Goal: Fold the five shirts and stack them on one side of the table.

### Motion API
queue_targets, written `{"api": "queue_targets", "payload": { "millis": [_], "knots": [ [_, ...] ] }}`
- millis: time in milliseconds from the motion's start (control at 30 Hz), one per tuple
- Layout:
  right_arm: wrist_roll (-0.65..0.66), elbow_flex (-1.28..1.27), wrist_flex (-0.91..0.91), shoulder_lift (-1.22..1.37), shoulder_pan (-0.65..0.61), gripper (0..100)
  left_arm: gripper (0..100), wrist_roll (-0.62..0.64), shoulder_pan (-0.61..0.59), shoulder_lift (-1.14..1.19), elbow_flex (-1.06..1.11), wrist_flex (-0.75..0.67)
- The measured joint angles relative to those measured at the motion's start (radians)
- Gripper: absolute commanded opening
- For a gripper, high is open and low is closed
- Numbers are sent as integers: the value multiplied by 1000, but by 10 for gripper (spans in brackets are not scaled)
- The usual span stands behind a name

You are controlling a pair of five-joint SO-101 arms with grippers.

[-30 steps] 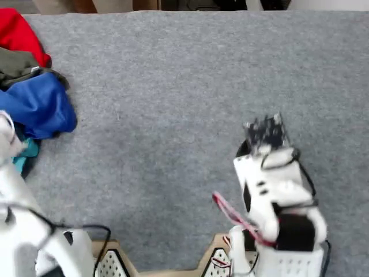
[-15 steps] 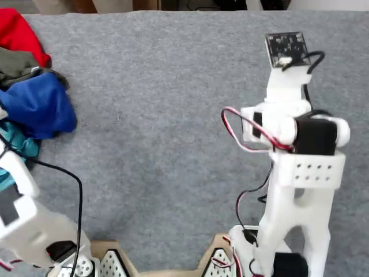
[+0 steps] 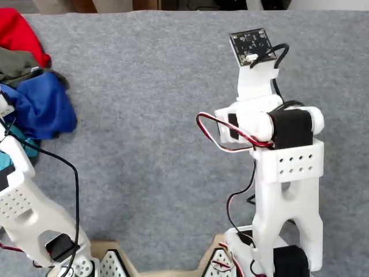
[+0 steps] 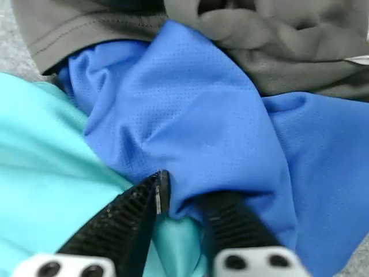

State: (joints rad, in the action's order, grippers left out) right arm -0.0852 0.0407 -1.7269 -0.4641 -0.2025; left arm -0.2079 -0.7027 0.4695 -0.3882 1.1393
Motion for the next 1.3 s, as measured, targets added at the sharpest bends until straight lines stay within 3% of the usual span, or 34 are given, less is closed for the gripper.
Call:
{"api": "queue_targets", "payload": {
  "millis": [333,533,700,867,1300],
  "knots": [
    [0,0,0,0,-2,250,19,115,41,2,-308,288],
    [0,0,0,0,-2,250,19,173,187,0,-589,522],
    [0,0,0,0,-2,250,19,233,350,-3,-701,606],
    [0,0,0,0,38,250,19,264,503,-61,-706,609],
    [0,0,0,0,391,250,19,287,927,-269,-393,609]
  ]
}}
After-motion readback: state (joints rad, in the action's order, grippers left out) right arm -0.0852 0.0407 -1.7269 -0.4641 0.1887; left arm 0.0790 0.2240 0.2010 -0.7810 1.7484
